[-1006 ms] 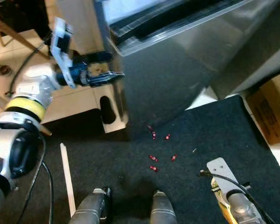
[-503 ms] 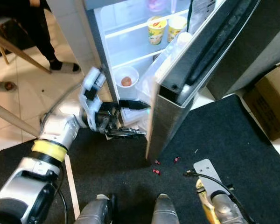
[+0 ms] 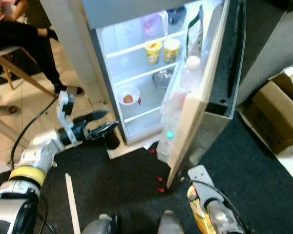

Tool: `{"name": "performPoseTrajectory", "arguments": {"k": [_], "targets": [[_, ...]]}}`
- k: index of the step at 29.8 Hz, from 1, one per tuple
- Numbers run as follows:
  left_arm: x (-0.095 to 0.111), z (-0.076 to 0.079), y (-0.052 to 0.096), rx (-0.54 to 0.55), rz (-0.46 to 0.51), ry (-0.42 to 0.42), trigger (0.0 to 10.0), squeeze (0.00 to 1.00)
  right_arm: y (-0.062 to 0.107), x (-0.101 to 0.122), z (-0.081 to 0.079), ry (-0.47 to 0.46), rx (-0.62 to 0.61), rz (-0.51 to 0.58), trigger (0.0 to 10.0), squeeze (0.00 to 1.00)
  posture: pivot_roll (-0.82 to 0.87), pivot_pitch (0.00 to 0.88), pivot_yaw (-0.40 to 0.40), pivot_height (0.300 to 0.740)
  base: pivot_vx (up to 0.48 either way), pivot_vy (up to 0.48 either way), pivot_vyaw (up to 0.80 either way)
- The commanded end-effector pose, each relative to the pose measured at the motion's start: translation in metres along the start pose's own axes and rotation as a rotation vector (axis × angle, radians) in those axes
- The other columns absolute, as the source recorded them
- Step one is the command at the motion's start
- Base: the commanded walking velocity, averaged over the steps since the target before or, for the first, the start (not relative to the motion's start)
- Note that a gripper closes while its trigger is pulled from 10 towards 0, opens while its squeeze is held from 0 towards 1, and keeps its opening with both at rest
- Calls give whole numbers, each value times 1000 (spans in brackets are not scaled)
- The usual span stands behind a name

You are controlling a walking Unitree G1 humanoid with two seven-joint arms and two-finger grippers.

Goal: Restocking fridge

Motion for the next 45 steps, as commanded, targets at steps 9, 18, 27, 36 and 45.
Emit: {"name": "performPoseTrajectory", "arguments": {"k": [9, 18, 27, 36, 45], "targets": [[-89, -40, 104, 659, -170, 141, 10000, 0, -4, 35, -22, -77, 186, 153, 10000, 0, -99, 94, 48, 740, 0, 0, 0], [-158, -24, 218, 1150, -410, 265, 10000, 0, -9, 86, -4, -175, 160, 319, 10000, 0, -85, 69, 30, 740, 0, 0, 0], [-186, -4, 231, 1186, -523, 297, 10000, 0, -8, 111, 8, -211, 82, 406, 10000, 0, -73, 53, 33, 740, 0, 0, 0], [-205, 11, 225, 1174, -557, 339, 10000, 0, -6, 107, 46, -260, -143, 380, 10000, 0, -63, 43, 31, 740, 0, 0, 0], [-209, 16, 230, 1182, -565, 355, 10000, 0, 13, 74, 112, -307, -397, 300, 10000, 0, -63, 43, 30, 740, 0, 0, 0]]}}
Point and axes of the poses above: a point about 5 cm out from each wrist's last joint towards the gripper, its own y axis pointing back from the gripper into the wrist, its own x axis along the axis of the wrist's last joint, z = x × y, the point moved 3 cm from there along -y, pointing out of the wrist towards the gripper, and after that the axes turned 3 degrees about y, right-handed, at the moved point
